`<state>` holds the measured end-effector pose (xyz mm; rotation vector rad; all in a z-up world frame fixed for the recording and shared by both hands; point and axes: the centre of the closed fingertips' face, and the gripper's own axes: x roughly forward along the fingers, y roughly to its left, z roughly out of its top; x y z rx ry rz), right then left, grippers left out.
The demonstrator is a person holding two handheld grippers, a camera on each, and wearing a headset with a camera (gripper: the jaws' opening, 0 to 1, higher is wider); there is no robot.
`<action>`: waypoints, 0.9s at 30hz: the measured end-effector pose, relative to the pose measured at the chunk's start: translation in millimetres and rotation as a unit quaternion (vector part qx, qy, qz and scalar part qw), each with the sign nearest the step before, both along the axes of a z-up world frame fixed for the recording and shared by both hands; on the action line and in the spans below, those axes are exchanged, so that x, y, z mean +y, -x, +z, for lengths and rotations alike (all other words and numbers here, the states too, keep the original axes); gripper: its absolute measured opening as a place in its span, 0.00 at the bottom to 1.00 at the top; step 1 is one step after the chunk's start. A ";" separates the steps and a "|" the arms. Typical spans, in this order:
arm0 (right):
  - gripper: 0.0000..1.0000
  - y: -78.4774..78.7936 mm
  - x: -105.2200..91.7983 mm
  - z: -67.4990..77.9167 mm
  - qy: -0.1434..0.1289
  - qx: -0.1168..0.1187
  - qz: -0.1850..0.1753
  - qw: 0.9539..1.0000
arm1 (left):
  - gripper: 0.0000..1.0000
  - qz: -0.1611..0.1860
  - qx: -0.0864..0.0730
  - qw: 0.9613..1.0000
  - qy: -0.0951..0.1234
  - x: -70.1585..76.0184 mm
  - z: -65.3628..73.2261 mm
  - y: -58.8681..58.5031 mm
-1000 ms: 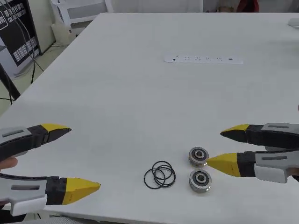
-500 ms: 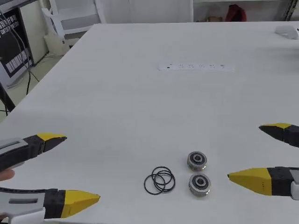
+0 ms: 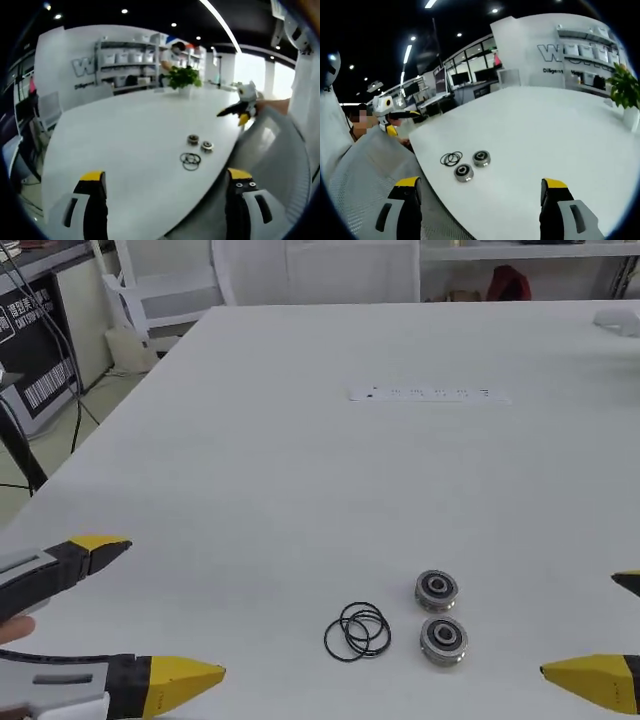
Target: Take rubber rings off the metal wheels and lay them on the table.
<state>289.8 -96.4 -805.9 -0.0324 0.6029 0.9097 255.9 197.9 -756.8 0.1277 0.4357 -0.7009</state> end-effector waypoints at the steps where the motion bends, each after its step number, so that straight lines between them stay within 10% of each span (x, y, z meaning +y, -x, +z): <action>1: 0.99 1.6 -1.4 -3.7 0.006 0.005 0.000 1.000 | 1.00 0.000 -0.001 1.000 0.002 -0.2 0.7 -0.1; 27: 0.99 30.0 -7.5 -29.3 0.050 0.053 0.016 0.997 | 0.95 0.005 0.003 1.000 -0.022 -4.2 -7.1 2.1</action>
